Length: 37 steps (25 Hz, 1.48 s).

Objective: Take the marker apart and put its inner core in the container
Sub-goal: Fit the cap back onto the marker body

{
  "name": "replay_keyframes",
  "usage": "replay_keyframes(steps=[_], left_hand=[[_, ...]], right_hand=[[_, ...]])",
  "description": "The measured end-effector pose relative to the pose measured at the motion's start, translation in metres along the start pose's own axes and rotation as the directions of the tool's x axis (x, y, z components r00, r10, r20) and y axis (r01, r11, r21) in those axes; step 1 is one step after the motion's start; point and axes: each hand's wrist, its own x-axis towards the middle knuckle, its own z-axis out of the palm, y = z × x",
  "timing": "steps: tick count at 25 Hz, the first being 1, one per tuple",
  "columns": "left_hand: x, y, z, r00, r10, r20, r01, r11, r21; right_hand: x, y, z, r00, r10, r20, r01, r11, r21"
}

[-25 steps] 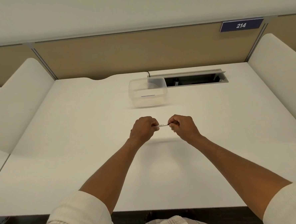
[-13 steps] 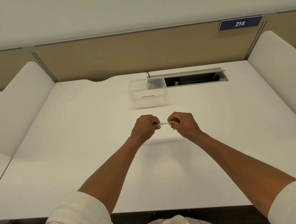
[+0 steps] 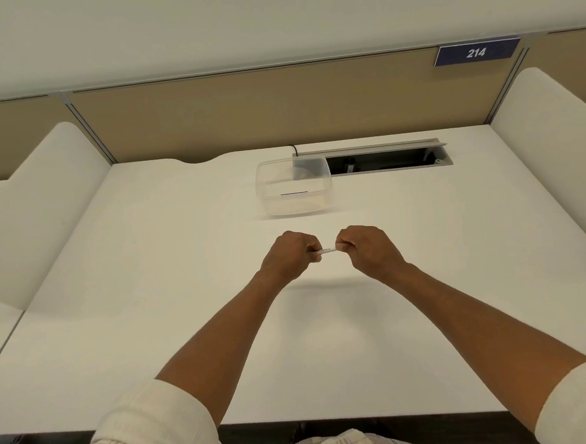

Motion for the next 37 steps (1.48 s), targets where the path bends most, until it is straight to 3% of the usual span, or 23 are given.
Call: replay_keyframes(steps=[2,7,18,23,28,35,36,37], left_hand=[[-0.002,0.003,0.004,1.0,0.007,0.009,-0.007,1.0,-0.005],[-0.001,0.005,0.005,1.0,-0.002,-0.02,0.001,0.999,-0.043],[0.003,0.004,-0.002,1.0,0.012,-0.009,-0.013,0.998,-0.06],[0.0,0.003,0.001,0.991,0.043,-0.123,-0.041,0.999,0.022],[-0.002,0.007,0.0,0.977,0.118,-0.177,-0.08,0.975,0.209],[-0.006,0.012,-0.002,0.937,0.26,-0.234,-0.142,0.895,0.423],[-0.006,0.011,-0.003,0.939,0.262,-0.223,-0.148,0.892,0.427],[-0.006,0.01,-0.004,0.944,0.254,-0.212,-0.151,0.9,0.409]], right_hand=[[0.001,-0.007,0.004,0.998,0.008,0.06,-0.006,1.0,-0.024],[0.0,0.004,0.003,0.987,0.153,0.052,-0.161,0.965,0.209],[-0.003,0.008,0.001,0.995,0.057,0.078,-0.06,0.997,0.038],[0.004,0.0,0.002,0.973,0.21,0.1,-0.227,0.95,0.213],[0.012,-0.006,-0.001,0.874,0.405,0.269,-0.479,0.815,0.326],[0.017,-0.017,-0.006,0.663,0.516,0.543,-0.742,0.352,0.571],[0.017,-0.018,-0.007,0.648,0.51,0.566,-0.755,0.333,0.565],[0.016,-0.018,-0.008,0.666,0.506,0.548,-0.743,0.39,0.543]])
